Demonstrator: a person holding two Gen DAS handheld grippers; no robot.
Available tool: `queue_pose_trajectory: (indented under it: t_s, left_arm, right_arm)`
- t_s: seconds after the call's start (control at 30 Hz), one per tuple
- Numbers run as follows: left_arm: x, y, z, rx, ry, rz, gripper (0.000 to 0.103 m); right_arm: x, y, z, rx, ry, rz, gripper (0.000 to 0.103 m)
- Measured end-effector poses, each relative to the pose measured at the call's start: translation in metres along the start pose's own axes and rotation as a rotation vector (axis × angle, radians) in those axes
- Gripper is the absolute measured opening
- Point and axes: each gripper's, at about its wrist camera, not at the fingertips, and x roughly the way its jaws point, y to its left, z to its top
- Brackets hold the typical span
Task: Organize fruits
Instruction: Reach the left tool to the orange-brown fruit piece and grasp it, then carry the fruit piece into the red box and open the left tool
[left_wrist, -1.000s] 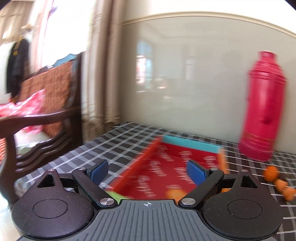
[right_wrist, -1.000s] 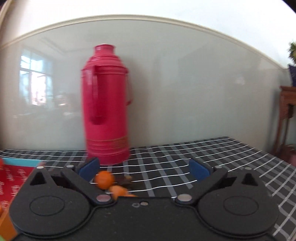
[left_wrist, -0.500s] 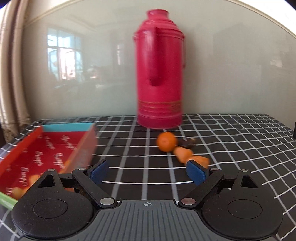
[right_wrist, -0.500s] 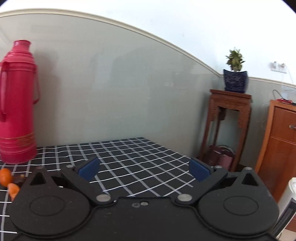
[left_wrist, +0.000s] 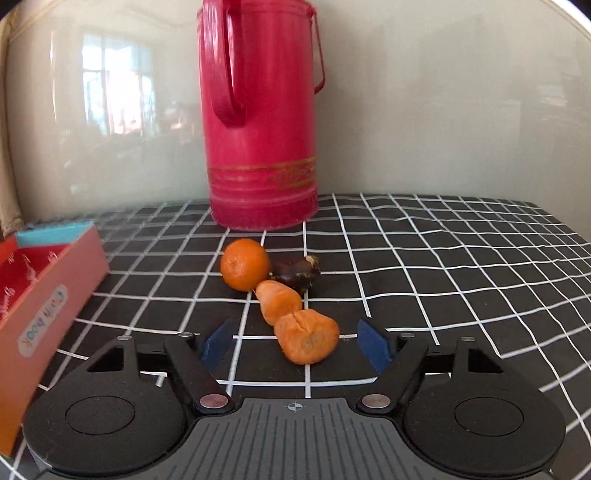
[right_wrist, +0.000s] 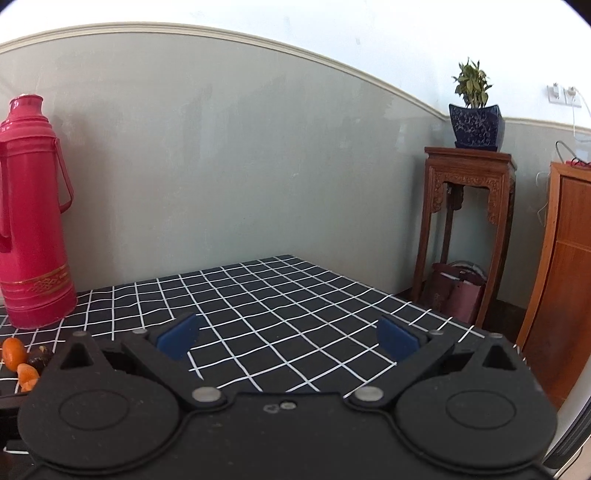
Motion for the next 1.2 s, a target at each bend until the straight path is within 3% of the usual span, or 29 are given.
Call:
queue_pose_trajectory:
  t_s: [0.03,0.1,0.17,0.3,0.57,0.83,1.0,1.2]
  left_arm:
    - [0.004,0.000,0.002,-0.009,0.012,0.001,0.073]
    - [0.009,0.001,0.002,-0.020,0.038,-0.007,0.050]
    - [0.012,0.004,0.002,-0.044,0.059,-0.019,0.039]
    - [0.008,0.005,0.001,-0.051,0.030,-0.015,0.038]
    - [-0.023,0.007,-0.001,0.032,-0.109,0.018,0.038]
    - [-0.055,0.047,0.004,0.044,-0.205,0.100,0.038]
    - [-0.063,0.094,0.008,0.001,-0.209,0.199,0.038]
    - [-0.061,0.156,0.007,-0.102,-0.146,0.324,0.038]
  right_arm:
    - [0.000,-0.001,0.000,0.008,0.001,0.004,0.097]
    - [0.000,-0.003,0.000,0.014,0.004,0.006,0.097]
    - [0.000,-0.005,0.000,0.018,0.006,0.002,0.097]
    - [0.000,-0.007,0.001,0.038,0.011,-0.001,0.097]
    - [-0.003,0.001,0.001,0.030,0.008,0.022,0.097]
    - [-0.011,0.015,0.000,0.020,-0.003,0.053,0.097]
    - [-0.019,0.029,-0.001,0.000,-0.025,0.065,0.097]
    - [-0.026,0.050,-0.005,-0.033,-0.032,0.098,0.097]
